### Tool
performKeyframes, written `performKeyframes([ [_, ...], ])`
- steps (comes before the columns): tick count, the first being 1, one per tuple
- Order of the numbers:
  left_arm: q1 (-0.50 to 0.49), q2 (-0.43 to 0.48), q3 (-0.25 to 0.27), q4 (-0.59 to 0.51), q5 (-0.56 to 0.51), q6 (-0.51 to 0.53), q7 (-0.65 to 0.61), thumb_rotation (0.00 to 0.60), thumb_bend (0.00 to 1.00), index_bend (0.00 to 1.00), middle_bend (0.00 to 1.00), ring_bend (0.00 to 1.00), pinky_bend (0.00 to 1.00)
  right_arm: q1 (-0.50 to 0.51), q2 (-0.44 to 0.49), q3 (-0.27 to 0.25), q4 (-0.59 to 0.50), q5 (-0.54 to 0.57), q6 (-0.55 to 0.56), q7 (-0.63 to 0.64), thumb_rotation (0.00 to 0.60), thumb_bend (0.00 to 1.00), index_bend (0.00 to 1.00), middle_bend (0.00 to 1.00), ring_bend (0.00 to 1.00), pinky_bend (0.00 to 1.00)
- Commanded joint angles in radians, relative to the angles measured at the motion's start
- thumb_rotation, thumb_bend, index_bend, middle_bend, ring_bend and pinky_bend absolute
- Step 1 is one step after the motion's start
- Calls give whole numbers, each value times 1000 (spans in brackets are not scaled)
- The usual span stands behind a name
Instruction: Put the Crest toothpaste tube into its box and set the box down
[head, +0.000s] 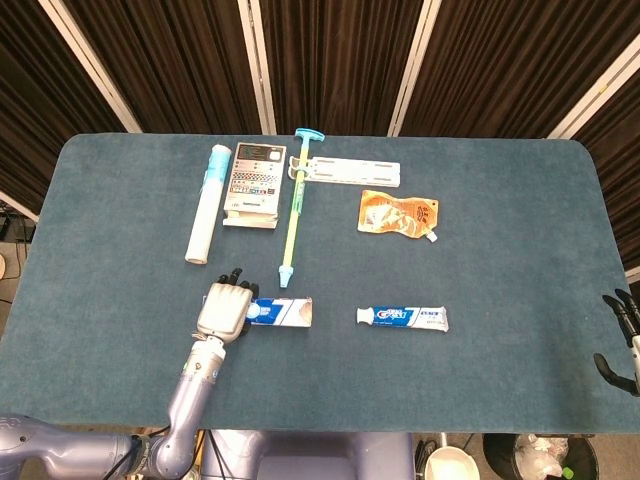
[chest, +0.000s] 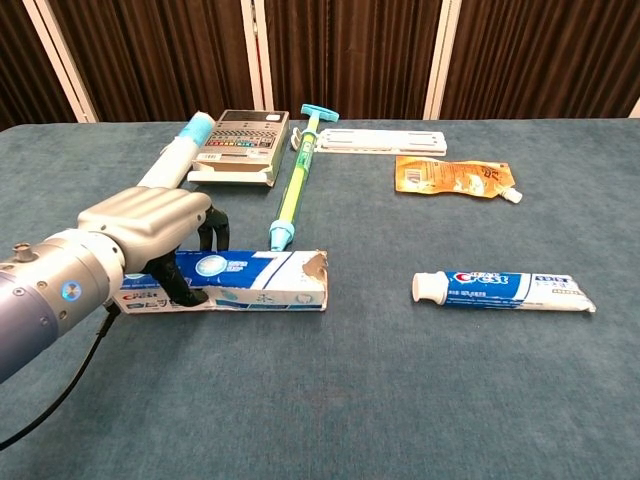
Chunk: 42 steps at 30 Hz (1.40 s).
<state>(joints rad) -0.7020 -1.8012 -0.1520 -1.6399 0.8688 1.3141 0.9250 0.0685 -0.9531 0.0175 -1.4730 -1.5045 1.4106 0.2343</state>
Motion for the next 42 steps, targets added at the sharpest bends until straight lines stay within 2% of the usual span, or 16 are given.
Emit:
performKeyframes([
  [1,0,-2,-1,3,5,2,-2,600,333,420,450,157,258,0,5,1,-7,1,-1,-1,600,348,113,83,62,0],
  [8,13,3,-11,-9,16,9,-38,600,346,425,462,169,268,-4,12,-2,-9,-3,1,-1,600,347,114,84,62,0],
  [15,44,71,-41,-106,49,39,-114,600,340,424,458,169,268,21,12,-1,-37,-32,-16,-28,600,347,114,111,63,0],
  [22,86,256,-87,-290,45,69,-149,600,340,428,459,170,273,79,14,7,-151,-68,-70,-63,600,348,114,187,69,0],
  [28,117,457,-141,-464,-23,72,-155,600,340,424,457,170,272,164,-8,30,-258,-58,-180,-190,600,348,114,198,69,0],
  [33,167,636,-163,-593,-65,28,-258,600,335,422,455,170,272,229,-94,59,-286,-1,-262,-278,600,348,114,197,69,0],
  [38,232,783,-168,-656,-21,8,-396,600,333,421,453,170,272,262,-188,74,-268,31,-284,-323,600,348,114,198,69,0],
  [42,277,857,-173,-674,38,6,-504,600,332,421,451,170,273,276,-244,74,-252,36,-287,-342,600,348,120,202,69,0],
])
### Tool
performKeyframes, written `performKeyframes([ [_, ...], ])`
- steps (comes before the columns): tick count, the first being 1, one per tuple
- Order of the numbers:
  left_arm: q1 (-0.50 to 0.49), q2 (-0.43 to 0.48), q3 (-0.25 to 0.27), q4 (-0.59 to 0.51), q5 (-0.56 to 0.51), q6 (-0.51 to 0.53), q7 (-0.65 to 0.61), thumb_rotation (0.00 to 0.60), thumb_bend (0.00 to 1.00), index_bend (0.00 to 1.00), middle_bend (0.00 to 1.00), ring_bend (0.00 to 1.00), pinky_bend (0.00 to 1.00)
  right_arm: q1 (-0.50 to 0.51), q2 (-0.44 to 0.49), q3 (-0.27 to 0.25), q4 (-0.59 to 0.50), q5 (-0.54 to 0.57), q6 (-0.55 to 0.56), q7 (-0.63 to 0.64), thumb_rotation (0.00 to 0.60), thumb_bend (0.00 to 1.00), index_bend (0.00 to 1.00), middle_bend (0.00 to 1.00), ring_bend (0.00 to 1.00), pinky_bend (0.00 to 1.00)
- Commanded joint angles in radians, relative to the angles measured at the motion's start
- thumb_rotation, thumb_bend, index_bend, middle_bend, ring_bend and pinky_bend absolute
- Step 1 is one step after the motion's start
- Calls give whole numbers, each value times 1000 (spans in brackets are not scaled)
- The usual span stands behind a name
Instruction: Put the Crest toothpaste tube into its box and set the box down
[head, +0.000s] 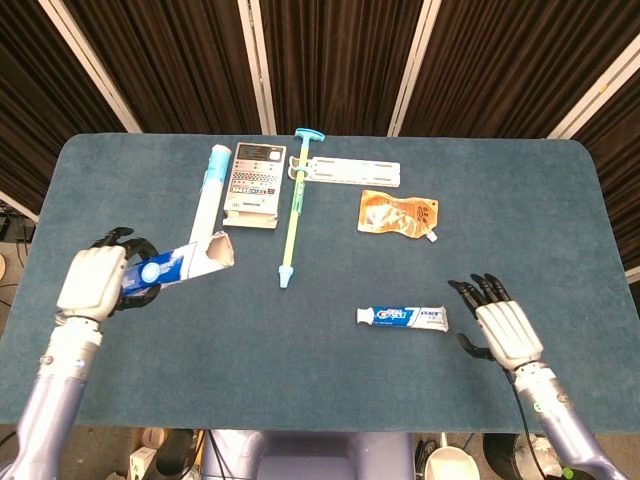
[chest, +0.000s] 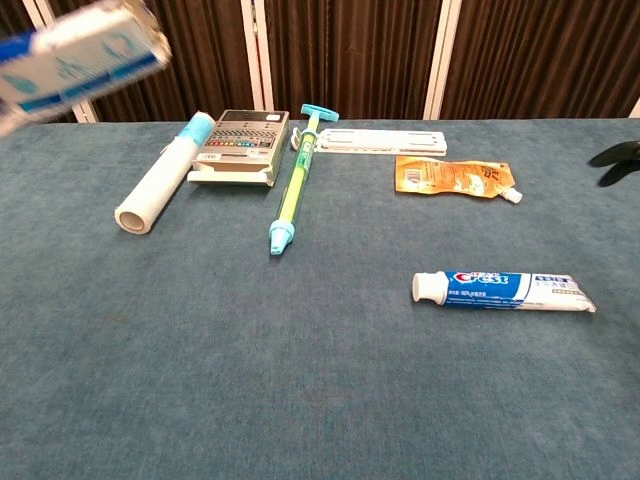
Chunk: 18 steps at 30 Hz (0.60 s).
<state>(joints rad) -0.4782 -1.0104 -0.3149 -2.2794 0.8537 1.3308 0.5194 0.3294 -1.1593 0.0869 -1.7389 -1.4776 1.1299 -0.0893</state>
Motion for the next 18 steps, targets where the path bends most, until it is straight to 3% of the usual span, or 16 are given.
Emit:
performKeyframes([
  [1,66,82,-14,-41,67,-10,-137,600,332,421,450,170,273,19,-51,3,19,11,-7,-21,600,348,121,204,69,0],
  [9,138,162,-15,-39,172,-34,-399,600,332,421,448,170,272,53,-153,2,67,32,-36,-29,600,348,125,234,76,0],
  [18,157,187,-5,-15,224,-63,-535,600,332,422,448,170,272,86,-265,-1,191,43,-67,21,600,348,164,304,92,0],
])
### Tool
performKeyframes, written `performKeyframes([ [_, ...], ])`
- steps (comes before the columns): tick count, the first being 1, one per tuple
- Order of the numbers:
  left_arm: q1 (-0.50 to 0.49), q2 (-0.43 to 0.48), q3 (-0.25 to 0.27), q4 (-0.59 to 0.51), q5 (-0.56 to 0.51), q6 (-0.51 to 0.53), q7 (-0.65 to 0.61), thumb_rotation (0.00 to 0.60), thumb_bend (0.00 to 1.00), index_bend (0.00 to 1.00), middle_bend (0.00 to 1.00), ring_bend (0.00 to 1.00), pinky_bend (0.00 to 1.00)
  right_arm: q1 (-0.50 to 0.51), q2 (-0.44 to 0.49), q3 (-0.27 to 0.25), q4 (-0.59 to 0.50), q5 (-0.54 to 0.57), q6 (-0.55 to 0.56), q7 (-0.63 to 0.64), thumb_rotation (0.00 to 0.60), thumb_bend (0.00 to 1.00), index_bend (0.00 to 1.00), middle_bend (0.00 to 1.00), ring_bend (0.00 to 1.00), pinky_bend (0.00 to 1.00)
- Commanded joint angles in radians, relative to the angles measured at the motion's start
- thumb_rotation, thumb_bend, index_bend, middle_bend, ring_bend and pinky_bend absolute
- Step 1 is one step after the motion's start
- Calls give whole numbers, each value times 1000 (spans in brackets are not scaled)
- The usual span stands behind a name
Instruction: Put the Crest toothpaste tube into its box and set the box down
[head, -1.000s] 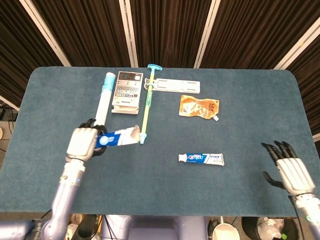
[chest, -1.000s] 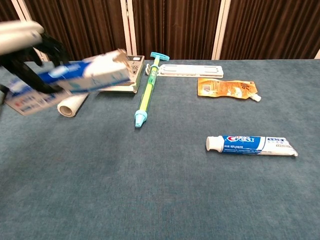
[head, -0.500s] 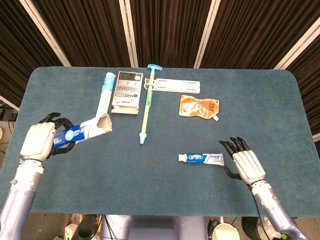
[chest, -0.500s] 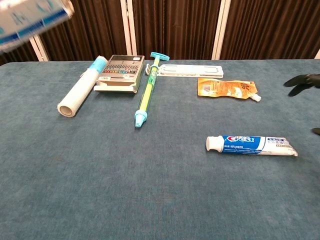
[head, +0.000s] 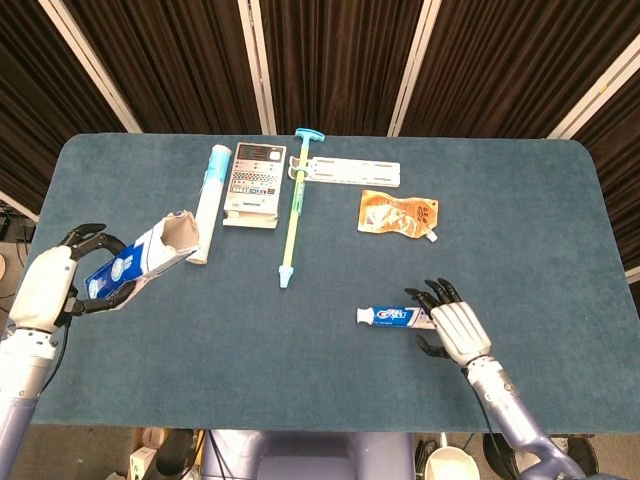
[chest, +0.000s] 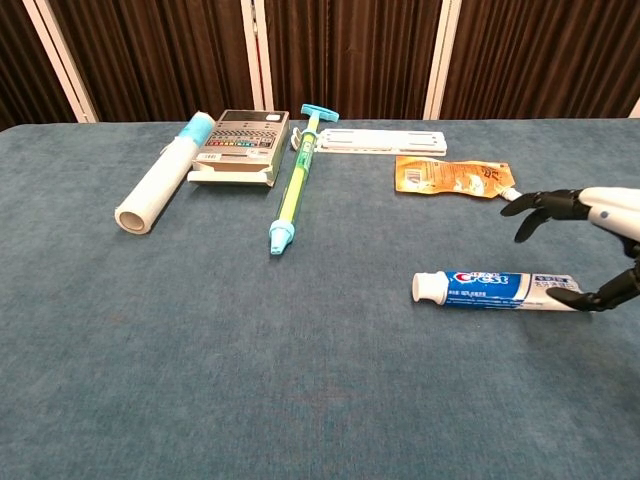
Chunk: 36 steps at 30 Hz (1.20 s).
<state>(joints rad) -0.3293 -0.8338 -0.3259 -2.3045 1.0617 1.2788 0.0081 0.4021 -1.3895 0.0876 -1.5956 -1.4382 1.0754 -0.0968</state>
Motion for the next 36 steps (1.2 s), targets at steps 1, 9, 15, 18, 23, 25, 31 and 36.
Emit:
performKeyframes([
  [1,8,12,9,12,17,-14,-29,600,332,422,448,170,272,17,-45,-3,66,4,-17,37,600,348,168,306,92,0],
  [9,-6,11,21,12,8,-19,-22,600,332,423,447,170,272,37,-102,-12,179,-3,-37,110,600,347,170,309,92,0],
  [15,-20,3,27,0,-7,-7,17,600,332,423,446,170,272,41,-118,-23,227,-13,-34,145,600,348,180,317,92,0],
  [18,-21,3,32,-8,-12,5,30,600,332,423,446,170,272,36,-117,-33,251,-24,-23,177,600,348,210,339,97,0],
  [23,-23,4,38,-15,-15,12,38,600,332,423,446,170,272,29,-116,-44,272,-39,-5,218,600,348,224,358,101,0],
  [25,-25,5,38,-20,-15,17,42,600,332,424,447,170,272,25,-115,-49,282,-47,7,226,600,348,225,358,101,0],
  [31,-31,5,43,-34,-14,26,63,600,332,426,447,170,272,19,-116,-56,296,-55,22,251,600,347,227,358,101,0],
  [36,-38,1,47,-42,-26,33,82,600,332,427,447,170,272,14,-126,-68,320,-61,26,270,600,347,227,358,101,0],
])
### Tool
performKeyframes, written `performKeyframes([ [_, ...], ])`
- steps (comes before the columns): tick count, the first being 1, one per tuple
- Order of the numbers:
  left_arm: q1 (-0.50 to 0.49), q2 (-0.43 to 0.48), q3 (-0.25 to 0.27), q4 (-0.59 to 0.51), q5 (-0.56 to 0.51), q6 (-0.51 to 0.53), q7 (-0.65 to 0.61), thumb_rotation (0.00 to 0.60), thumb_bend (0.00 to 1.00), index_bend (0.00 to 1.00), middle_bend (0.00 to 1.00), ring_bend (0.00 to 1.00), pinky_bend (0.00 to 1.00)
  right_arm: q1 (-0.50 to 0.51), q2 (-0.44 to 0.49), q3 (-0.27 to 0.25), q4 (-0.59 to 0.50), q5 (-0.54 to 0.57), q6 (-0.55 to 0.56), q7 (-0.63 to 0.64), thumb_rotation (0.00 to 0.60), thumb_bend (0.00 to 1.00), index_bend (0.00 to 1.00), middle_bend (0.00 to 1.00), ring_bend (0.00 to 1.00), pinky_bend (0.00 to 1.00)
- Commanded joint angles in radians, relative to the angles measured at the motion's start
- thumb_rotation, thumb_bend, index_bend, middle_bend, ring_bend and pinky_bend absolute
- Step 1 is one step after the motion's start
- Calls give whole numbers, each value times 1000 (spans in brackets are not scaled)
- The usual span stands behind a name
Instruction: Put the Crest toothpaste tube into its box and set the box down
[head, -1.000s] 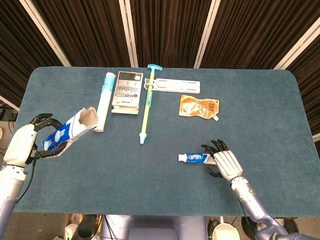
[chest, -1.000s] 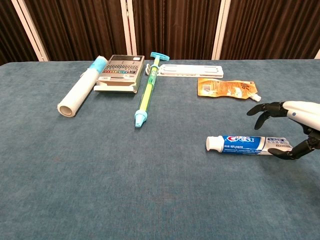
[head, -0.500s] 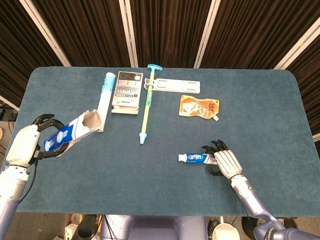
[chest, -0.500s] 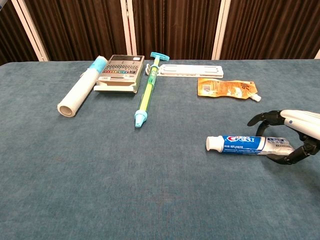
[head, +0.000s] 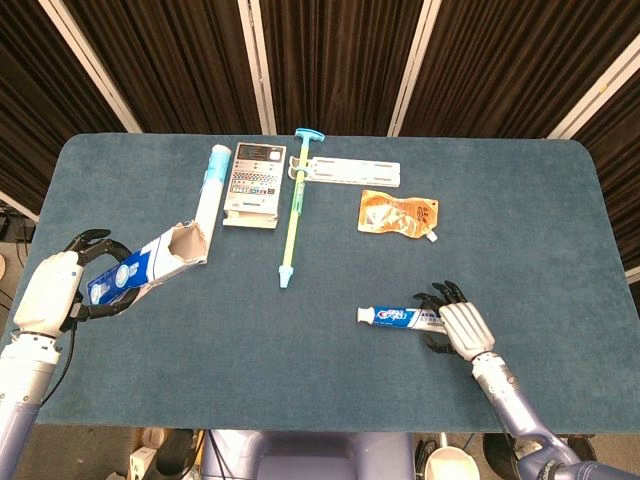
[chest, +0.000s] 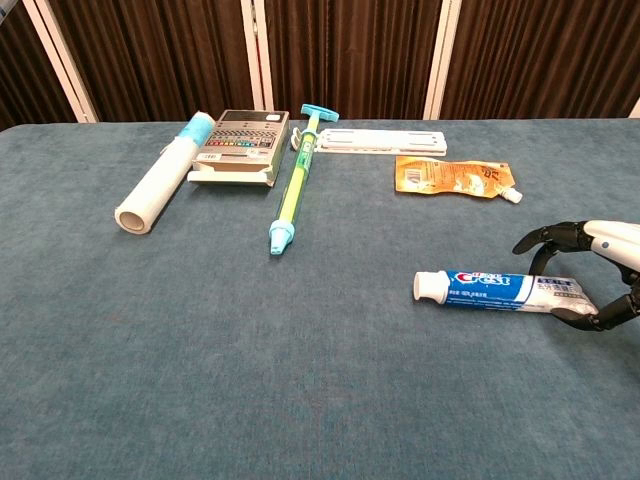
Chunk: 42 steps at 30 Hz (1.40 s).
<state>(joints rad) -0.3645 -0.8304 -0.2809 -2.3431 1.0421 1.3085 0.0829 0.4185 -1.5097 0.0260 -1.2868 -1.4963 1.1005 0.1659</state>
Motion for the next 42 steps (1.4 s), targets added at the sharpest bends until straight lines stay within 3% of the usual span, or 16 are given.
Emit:
performKeyframes([
  [1,-4,-3,2,-4,-9,5,9,600,333,427,447,170,272,-3,-8,-8,16,-5,2,11,600,348,227,358,102,0],
  [6,-13,-8,3,-9,-16,9,21,600,332,428,447,170,272,-3,-18,-9,36,-9,8,25,600,348,234,366,102,0],
  [15,-22,-18,4,-8,-26,13,26,600,332,433,448,170,272,-5,-31,0,51,-9,30,21,600,348,383,514,186,0],
  [23,-21,-13,7,-5,-19,15,15,600,332,434,448,170,272,-6,-28,-15,51,-3,7,15,600,348,399,531,192,0],
  [27,-16,-10,10,-2,-18,17,4,600,333,434,448,170,272,-8,-30,-13,49,-3,13,5,600,361,453,573,226,0],
  [36,-6,-32,26,13,39,20,-21,600,333,437,455,170,272,-30,-5,18,14,-54,158,-4,600,464,507,639,281,0],
  [42,6,-86,52,53,138,20,-72,600,333,437,454,170,272,-38,92,50,-107,-105,264,-55,600,467,507,639,287,0],
])
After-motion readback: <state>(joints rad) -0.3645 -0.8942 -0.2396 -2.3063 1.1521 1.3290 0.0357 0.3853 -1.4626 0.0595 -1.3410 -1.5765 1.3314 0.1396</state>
